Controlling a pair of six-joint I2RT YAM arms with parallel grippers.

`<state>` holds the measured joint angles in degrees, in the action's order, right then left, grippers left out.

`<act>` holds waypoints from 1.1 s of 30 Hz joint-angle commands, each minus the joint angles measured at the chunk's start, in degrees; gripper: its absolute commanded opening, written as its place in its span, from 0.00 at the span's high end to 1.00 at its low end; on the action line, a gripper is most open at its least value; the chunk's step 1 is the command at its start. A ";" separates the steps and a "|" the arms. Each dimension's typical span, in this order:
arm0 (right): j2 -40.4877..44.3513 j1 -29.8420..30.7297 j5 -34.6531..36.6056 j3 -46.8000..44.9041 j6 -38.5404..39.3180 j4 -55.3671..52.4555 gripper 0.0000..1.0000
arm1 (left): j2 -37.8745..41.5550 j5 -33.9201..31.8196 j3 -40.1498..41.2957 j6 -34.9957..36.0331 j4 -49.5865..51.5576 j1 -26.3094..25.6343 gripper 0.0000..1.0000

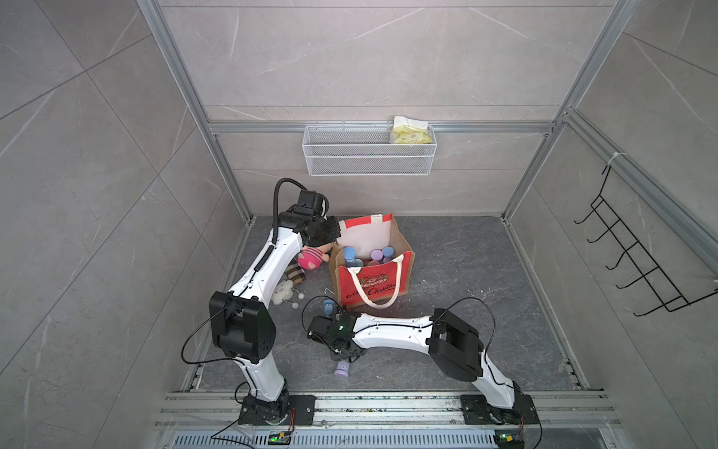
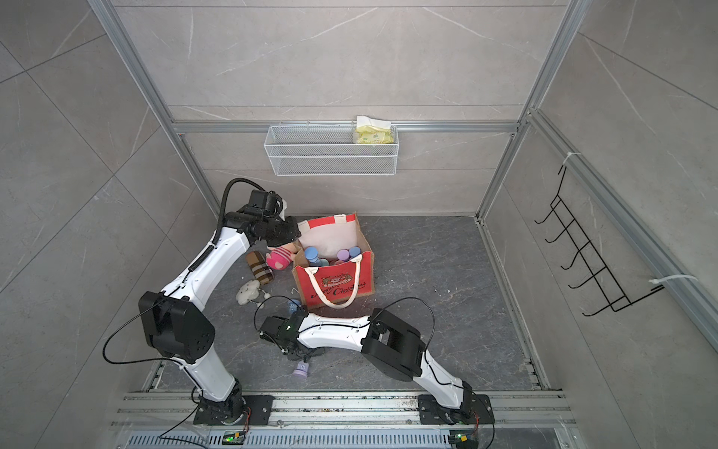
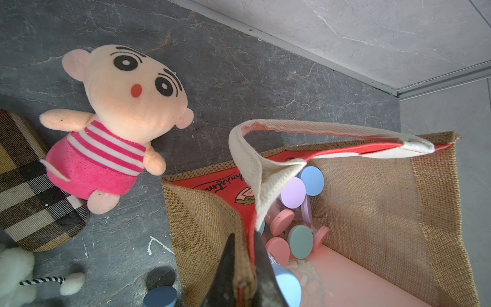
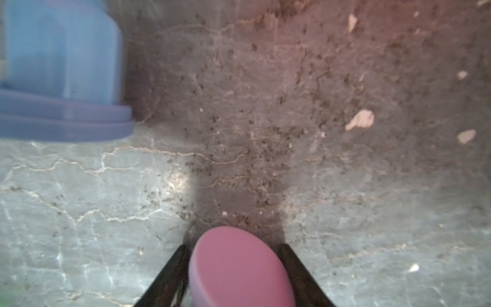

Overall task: Put the hourglass into the canvas bag
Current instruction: Pick up the hourglass from the center of the board.

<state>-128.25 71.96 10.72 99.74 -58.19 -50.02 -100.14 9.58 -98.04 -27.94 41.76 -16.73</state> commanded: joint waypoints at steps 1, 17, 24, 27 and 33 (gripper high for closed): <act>-2.42 -0.96 1.85 0.13 1.86 -0.82 0.56 | 2.03 1.25 -2.91 -0.62 -2.47 0.65 1.00; -0.30 -2.54 0.95 0.17 7.66 2.72 0.74 | 1.41 1.57 -2.44 -2.04 -3.49 0.64 1.00; -2.41 -2.86 1.51 4.01 6.51 -1.38 0.56 | 1.52 1.27 -2.33 -1.94 -3.45 0.65 1.00; -2.77 -2.71 1.17 4.89 2.72 -3.50 0.45 | 1.91 1.26 -2.33 -1.84 -3.56 0.64 1.00; -2.14 -2.05 0.97 5.35 -3.02 -3.42 0.31 | 3.17 0.96 -2.09 -1.78 -3.95 0.65 1.00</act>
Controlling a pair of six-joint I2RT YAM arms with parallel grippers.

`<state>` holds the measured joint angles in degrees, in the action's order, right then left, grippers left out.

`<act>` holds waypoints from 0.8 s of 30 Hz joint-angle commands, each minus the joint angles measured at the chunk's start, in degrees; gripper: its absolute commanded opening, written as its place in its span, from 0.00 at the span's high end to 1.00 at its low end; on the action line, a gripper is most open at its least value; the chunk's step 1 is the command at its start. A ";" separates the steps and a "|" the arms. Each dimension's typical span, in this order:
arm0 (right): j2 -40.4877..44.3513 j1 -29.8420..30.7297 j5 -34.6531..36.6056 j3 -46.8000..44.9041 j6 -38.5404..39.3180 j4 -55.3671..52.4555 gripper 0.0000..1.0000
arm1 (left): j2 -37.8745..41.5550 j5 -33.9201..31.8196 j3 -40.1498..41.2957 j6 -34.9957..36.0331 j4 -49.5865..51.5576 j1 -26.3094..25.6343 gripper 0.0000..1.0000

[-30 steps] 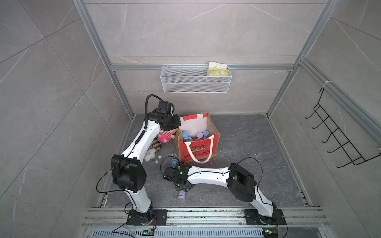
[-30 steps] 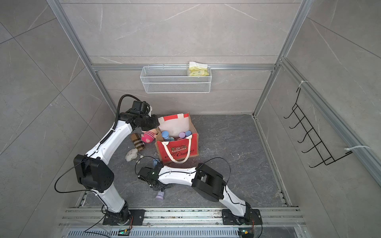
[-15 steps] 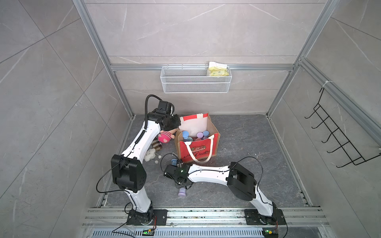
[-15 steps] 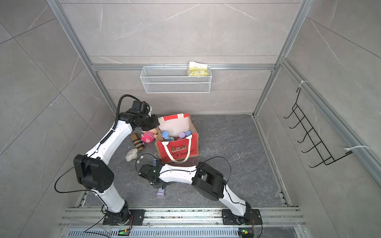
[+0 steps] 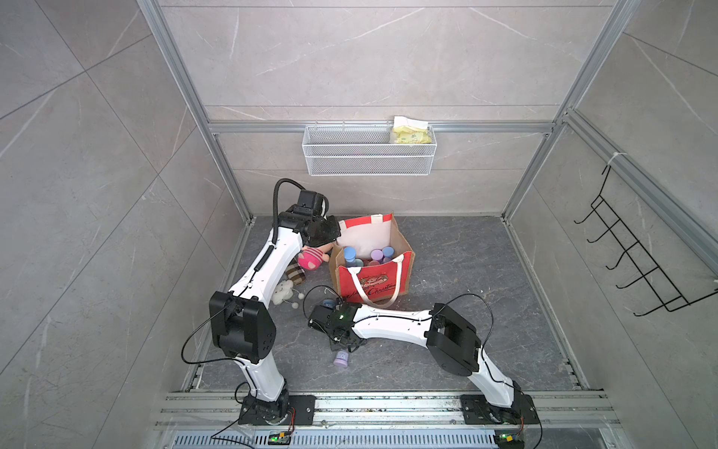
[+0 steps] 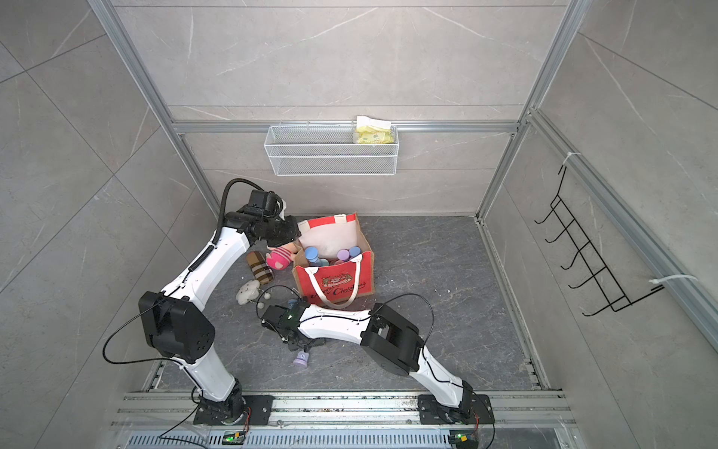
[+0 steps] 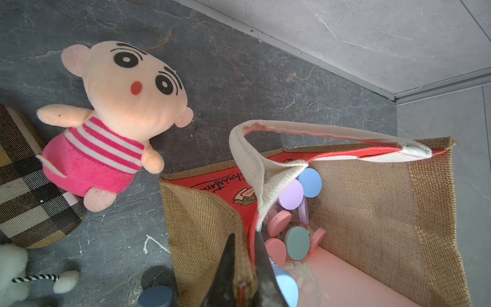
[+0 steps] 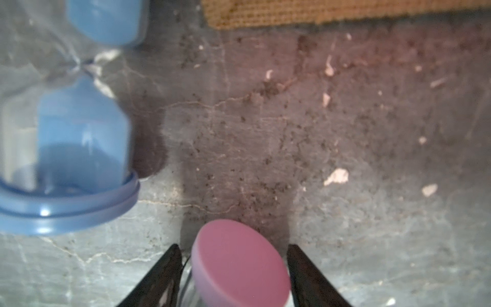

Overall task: Put the hourglass into the canvas bag
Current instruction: Pick up the hourglass from the center of the board.

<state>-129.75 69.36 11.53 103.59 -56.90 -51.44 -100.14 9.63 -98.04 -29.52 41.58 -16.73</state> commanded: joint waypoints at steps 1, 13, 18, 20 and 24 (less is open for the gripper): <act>-0.59 0.60 0.16 1.43 -5.46 -1.96 0.30 | 3.28 1.17 -2.12 -0.19 -3.86 0.65 1.00; -0.31 -0.02 1.74 -1.65 -14.02 1.27 0.44 | 3.96 2.28 -1.80 -0.39 -4.55 0.65 1.00; -0.64 -0.61 1.71 -1.53 -12.77 2.35 0.56 | 3.62 2.19 -1.86 -0.20 -3.95 0.65 1.00; -0.60 -0.81 1.82 -1.64 -12.23 2.35 0.61 | 3.68 2.09 -1.81 -0.19 -3.89 0.64 1.00; 1.17 -0.90 3.11 -2.46 -10.39 2.38 0.72 | 3.44 2.15 -2.54 -0.19 -3.42 0.65 1.00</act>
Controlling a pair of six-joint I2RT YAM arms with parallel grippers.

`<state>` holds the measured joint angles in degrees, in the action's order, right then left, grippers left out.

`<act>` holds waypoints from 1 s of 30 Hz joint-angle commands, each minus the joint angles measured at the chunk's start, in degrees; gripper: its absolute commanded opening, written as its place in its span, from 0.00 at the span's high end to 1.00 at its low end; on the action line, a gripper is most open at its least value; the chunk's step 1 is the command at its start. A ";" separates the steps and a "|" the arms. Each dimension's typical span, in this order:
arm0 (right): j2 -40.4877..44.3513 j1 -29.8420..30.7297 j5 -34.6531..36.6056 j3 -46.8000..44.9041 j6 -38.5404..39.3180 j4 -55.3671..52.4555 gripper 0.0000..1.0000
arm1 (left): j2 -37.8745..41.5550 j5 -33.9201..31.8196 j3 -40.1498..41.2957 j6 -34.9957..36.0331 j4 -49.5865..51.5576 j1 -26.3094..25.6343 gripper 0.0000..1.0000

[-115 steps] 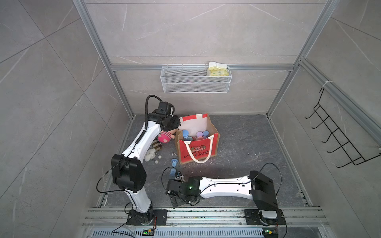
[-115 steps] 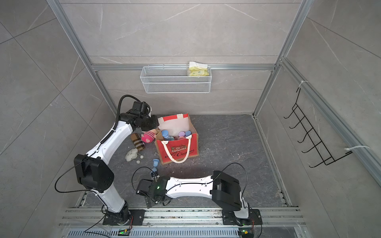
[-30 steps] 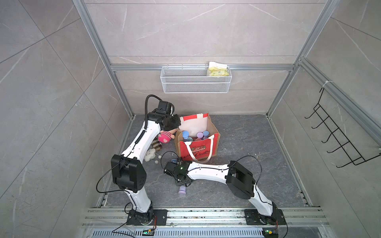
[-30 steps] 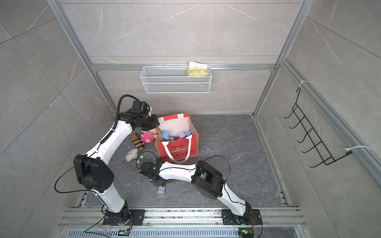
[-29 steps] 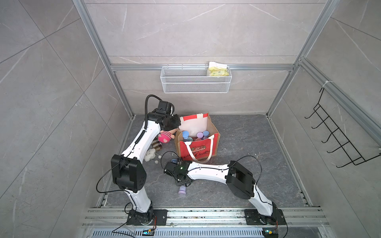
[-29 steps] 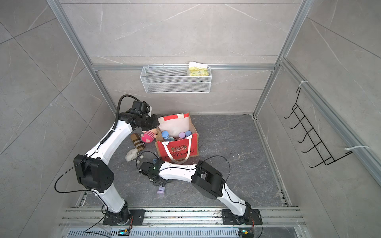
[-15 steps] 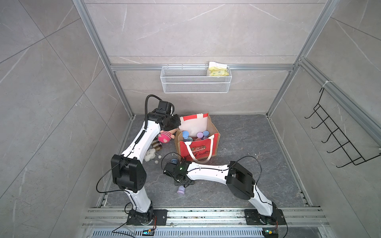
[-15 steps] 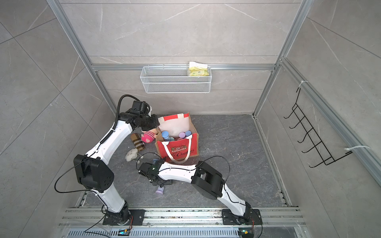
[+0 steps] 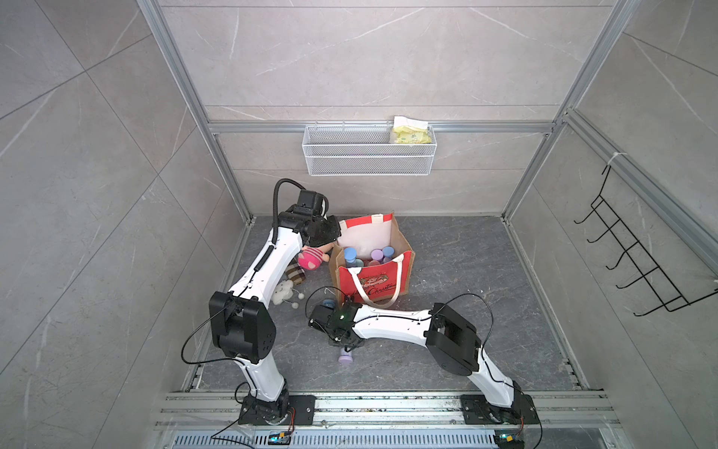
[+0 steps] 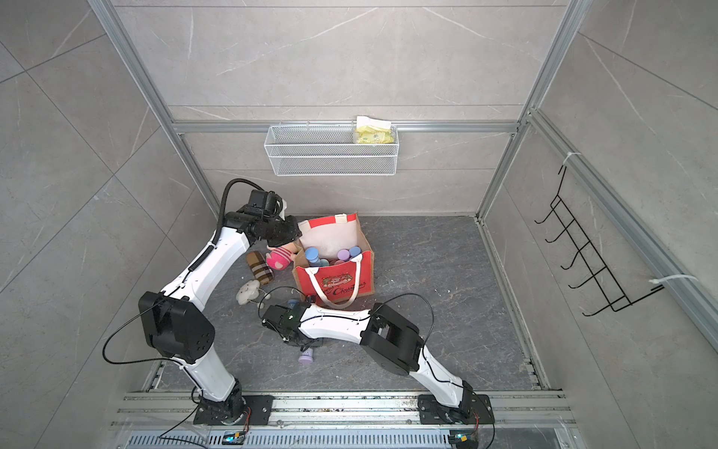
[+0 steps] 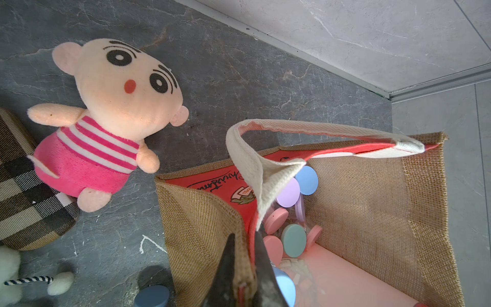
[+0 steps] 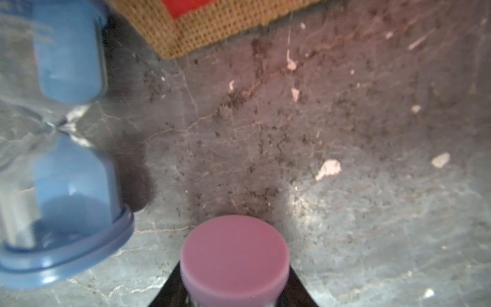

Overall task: Put the hourglass into the canvas bag
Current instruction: Pick up the hourglass from the center of the board.

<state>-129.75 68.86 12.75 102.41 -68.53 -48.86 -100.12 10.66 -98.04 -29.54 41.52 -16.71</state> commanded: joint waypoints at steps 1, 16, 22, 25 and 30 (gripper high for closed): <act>1.79 -0.39 2.17 -1.69 1.91 -0.05 0.75 | 3.35 1.08 -2.76 -0.17 -3.22 0.58 1.00; 15.84 -0.09 8.10 -9.76 9.78 0.42 0.87 | 2.92 -0.34 -1.51 -0.73 -3.44 0.63 1.00; 26.88 -0.04 11.67 -15.13 13.72 0.25 0.90 | 2.34 0.43 -0.86 -2.79 -5.05 0.63 1.00; 32.53 -0.14 12.98 -17.59 15.53 0.02 0.91 | 2.21 0.51 -0.91 -3.08 -5.37 0.63 1.00; 38.21 -0.48 13.34 -17.57 18.56 -2.01 0.93 | 1.68 -0.13 -1.48 -2.92 -5.27 0.63 1.00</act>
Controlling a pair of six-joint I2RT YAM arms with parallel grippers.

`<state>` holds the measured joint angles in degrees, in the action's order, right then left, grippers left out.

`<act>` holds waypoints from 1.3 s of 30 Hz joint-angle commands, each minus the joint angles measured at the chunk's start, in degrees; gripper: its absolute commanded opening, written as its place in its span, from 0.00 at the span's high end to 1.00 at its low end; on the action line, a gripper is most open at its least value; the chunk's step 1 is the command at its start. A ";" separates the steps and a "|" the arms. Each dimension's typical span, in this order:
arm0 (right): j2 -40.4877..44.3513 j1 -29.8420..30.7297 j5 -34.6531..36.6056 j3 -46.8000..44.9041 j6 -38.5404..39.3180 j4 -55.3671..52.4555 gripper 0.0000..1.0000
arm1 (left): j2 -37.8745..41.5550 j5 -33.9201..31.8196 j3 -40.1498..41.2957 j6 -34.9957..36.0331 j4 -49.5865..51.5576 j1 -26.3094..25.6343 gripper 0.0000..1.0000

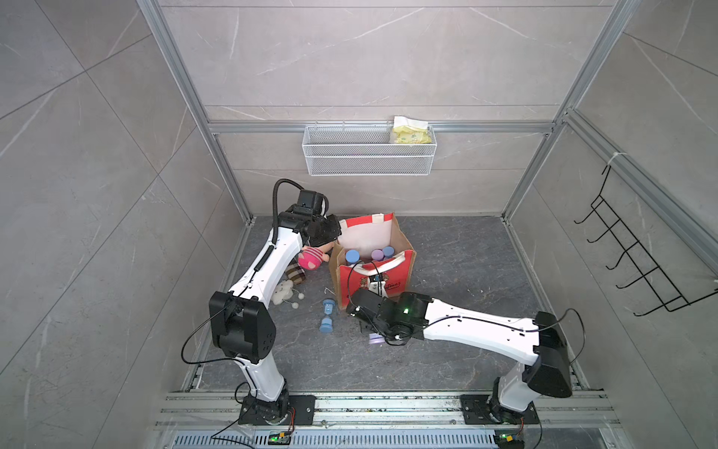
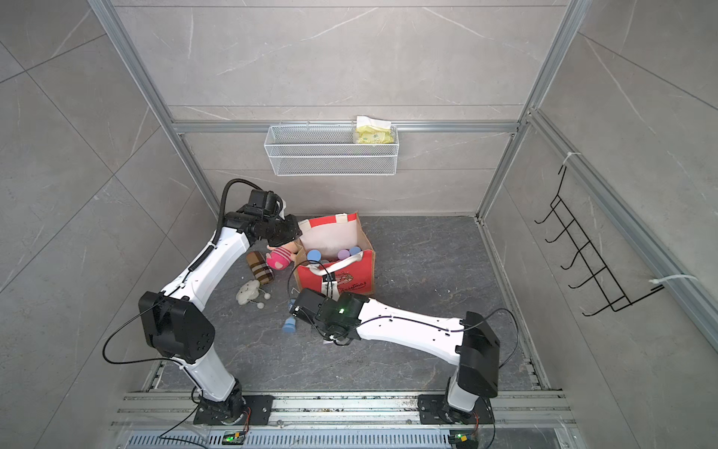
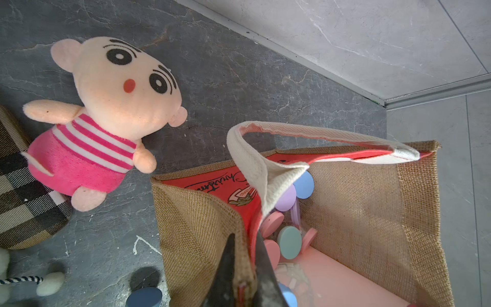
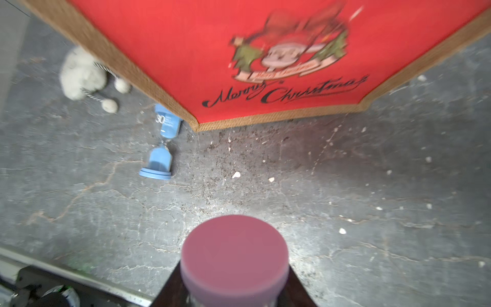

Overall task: Put the hourglass into the canvas bag
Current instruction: Pick up the hourglass from the center of the board, then place the hourglass in the canvas bag.

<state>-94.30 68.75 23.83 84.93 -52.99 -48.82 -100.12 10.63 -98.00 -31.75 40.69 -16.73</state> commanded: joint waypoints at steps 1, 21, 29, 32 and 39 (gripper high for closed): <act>3.73 -0.43 2.27 0.70 3.72 -2.82 0.94 | 1.46 0.37 -1.90 -0.76 -4.21 0.69 1.00; 11.26 -4.29 -8.07 22.77 12.30 -8.83 0.99 | -1.64 -0.89 -8.61 1.41 -1.37 0.91 1.00; 3.56 -10.38 -8.16 36.15 16.16 -10.55 0.98 | -5.60 1.99 -11.95 2.44 -1.45 1.00 1.00; -2.10 -14.76 -10.45 40.65 16.21 -9.39 0.98 | -6.23 3.24 -12.50 2.34 -2.17 1.02 1.00; -17.44 -22.08 -11.58 55.45 21.29 -7.17 1.00 | -5.69 5.10 -12.30 3.63 -0.40 1.26 1.00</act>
<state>-107.48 48.25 13.02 134.85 -35.88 -57.60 -107.04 12.56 -107.61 -29.63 42.87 -15.97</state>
